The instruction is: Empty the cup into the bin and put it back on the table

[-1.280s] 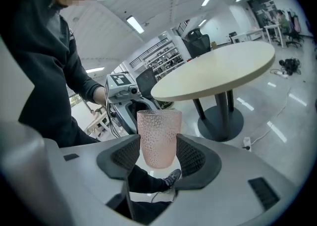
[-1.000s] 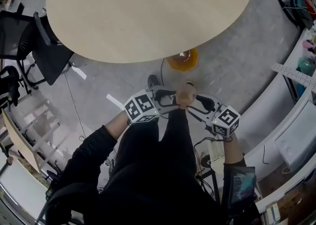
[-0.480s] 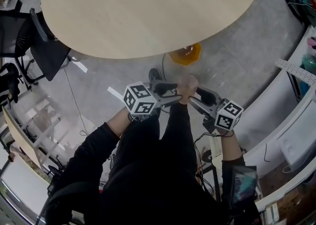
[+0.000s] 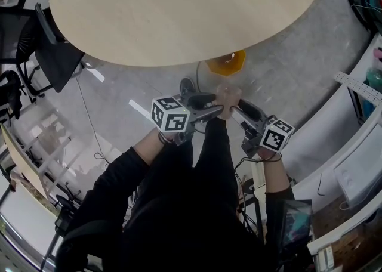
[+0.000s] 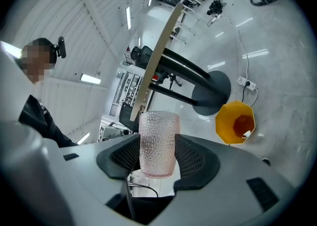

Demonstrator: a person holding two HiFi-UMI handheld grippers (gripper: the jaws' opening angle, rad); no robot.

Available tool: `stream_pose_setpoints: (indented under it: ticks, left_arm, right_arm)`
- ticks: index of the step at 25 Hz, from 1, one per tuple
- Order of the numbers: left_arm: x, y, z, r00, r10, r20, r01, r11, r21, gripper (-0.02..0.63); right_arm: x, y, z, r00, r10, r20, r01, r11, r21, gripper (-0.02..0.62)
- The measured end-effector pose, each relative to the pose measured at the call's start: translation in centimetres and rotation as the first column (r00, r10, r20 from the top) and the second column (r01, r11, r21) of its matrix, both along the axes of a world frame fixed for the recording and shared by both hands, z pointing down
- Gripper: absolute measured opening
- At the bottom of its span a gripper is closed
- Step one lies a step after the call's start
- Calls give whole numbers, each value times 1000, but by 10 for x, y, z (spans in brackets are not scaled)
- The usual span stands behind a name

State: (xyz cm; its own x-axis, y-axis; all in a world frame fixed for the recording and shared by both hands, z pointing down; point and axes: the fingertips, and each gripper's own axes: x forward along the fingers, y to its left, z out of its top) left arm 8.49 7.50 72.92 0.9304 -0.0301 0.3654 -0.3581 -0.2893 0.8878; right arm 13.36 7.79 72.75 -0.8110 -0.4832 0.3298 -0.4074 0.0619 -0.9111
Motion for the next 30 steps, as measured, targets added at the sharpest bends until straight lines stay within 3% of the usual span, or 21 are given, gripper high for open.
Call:
stream_pose_setpoints:
  ticks: [11, 20, 24, 30]
  left_arm:
    - [-6, -11, 17, 990, -137, 40, 142, 980, -142, 219]
    - [-7, -16, 22, 976, -203, 80, 216, 950, -224, 219]
    - [-6, -20, 25, 965, -240, 107, 260, 929, -262, 219]
    - [-6, -26, 27, 951, -277, 140, 308, 901, -306, 219]
  right_arm:
    - [-2, -9, 20, 993, 111, 29, -104, 979, -175, 219]
    - [-4, -19, 22, 988, 143, 52, -128, 966, -226, 219]
    - [1, -16, 32, 982, 186, 26, -167, 929, -331, 219]
    - [4, -21, 34, 972, 232, 21, -208, 903, -375, 219]
